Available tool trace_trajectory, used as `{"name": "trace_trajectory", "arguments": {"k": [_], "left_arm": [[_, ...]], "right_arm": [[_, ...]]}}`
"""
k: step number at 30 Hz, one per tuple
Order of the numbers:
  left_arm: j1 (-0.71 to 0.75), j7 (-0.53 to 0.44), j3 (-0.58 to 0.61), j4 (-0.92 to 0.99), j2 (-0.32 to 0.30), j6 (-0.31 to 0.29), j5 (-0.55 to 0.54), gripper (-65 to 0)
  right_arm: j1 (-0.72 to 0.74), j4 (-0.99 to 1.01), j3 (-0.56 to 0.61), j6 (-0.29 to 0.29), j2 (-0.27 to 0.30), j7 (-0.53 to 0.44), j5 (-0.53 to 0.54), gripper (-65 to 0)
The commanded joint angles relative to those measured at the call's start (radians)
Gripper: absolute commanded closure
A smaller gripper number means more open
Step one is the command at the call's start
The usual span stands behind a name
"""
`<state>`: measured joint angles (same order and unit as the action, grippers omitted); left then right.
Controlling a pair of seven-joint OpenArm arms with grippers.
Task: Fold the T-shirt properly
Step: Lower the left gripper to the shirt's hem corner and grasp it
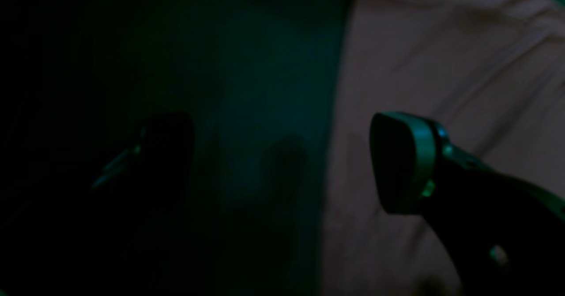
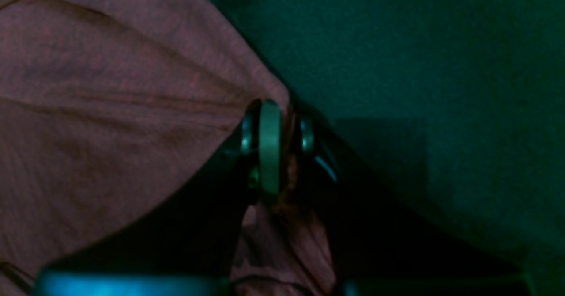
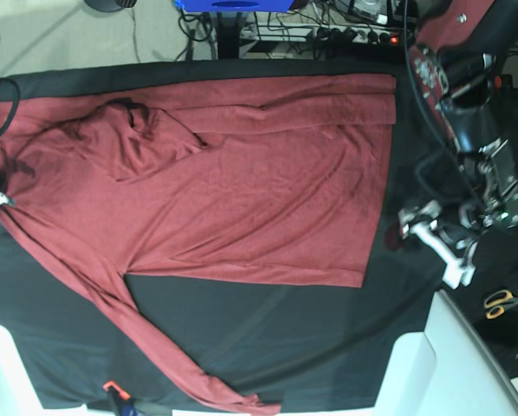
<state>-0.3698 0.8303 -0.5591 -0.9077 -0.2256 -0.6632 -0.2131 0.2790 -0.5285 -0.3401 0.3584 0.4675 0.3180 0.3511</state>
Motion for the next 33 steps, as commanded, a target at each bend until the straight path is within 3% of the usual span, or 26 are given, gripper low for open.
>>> {"name": "trace_trajectory", "arguments": {"k": [1,3,9,15,30,31,33], "left_arm": [[-0.059,-0.035,0.0,0.039,-0.018,0.02,-0.012,-60.1],[-0.122,-0.085,0.0,0.178,-0.018,0.089,-0.012,-60.1],[-0.24,-0.288,0.147,0.471,-0.019,0.102,-0.018,-60.1],[-0.277,-0.378,0.173,0.605,0.009,0.187,-0.022,-60.1],[-0.243,-0.378,0.189,0.612,0.068,0.181,-0.013,-59.7],[-0.24,-0.378,0.189,0.612,0.068,0.181,-0.013,-59.1],[-0.226,-0.377,0.189,0.614,0.068,0.181,-0.013,-50.7]], "right_arm": [[0.021,-0.014,-0.001,0.001,0.027,-0.013,0.006,-4.2],[0.021,-0.014,-0.001,0.001,0.029,-0.013,0.006,-4.2],[0.018,-0.017,-0.001,0.001,0.033,-0.013,0.006,-4.2],[0.018,-0.018,-0.001,0.001,0.035,-0.013,0.006,-4.2],[0.018,-0.018,-0.003,0.001,0.037,-0.013,0.006,-4.2],[0.018,-0.018,-0.003,0.001,0.037,-0.013,0.006,-4.2],[0.018,-0.018,-0.003,0.001,0.037,-0.013,0.006,-4.2]]}}
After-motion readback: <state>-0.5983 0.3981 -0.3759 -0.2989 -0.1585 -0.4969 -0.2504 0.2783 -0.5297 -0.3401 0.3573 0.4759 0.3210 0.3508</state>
